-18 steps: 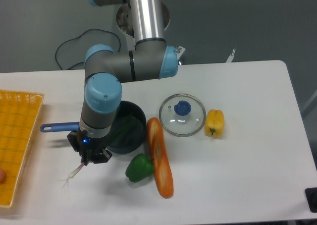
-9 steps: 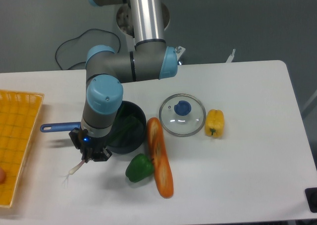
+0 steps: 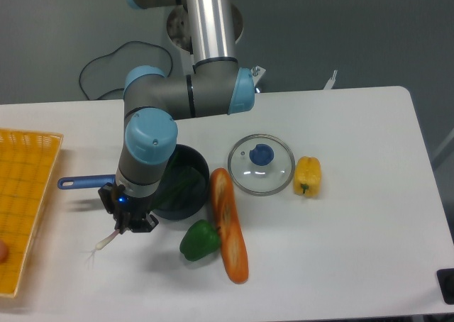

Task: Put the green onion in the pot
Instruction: 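Lower the green onion into the saucepan beside its rim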

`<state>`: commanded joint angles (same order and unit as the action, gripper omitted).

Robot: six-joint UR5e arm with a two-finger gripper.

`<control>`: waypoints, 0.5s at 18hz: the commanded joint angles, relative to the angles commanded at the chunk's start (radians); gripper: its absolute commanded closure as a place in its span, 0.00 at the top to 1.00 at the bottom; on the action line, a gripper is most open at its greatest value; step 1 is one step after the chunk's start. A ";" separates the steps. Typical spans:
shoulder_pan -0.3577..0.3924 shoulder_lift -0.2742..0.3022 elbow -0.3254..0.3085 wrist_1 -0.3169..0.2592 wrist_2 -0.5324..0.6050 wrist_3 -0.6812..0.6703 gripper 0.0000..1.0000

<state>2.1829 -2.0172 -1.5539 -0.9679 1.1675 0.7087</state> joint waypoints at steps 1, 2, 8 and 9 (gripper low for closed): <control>0.000 0.002 -0.003 0.000 -0.006 0.003 0.00; 0.000 0.005 -0.011 0.000 -0.005 0.003 0.00; 0.002 0.032 -0.046 -0.002 -0.006 0.005 0.00; 0.003 0.041 -0.066 -0.002 -0.006 0.009 0.00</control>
<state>2.1859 -1.9759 -1.6197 -0.9695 1.1612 0.7179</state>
